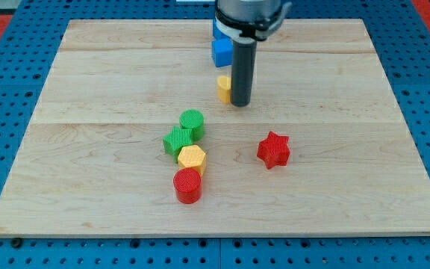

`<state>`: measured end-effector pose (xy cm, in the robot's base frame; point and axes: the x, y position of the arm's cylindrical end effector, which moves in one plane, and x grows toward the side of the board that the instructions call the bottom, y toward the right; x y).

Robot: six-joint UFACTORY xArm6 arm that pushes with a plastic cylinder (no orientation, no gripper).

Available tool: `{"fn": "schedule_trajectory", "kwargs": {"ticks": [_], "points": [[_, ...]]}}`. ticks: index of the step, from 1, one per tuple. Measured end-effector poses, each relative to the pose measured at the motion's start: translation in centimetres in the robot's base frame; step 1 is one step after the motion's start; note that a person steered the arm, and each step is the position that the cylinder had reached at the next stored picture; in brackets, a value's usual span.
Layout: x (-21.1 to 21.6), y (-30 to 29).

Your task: Place the arm to the bottom right of the yellow hexagon

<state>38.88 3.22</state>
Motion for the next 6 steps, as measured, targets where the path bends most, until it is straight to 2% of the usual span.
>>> {"fn": "schedule_trajectory", "kwargs": {"ticks": [1, 2, 3, 4, 5, 6], "points": [[-1.9, -0.5], [-0.5, -0.5], [7.0, -1.4], [12.6, -2.5], [17.0, -2.7], [18.8, -6.7]]}}
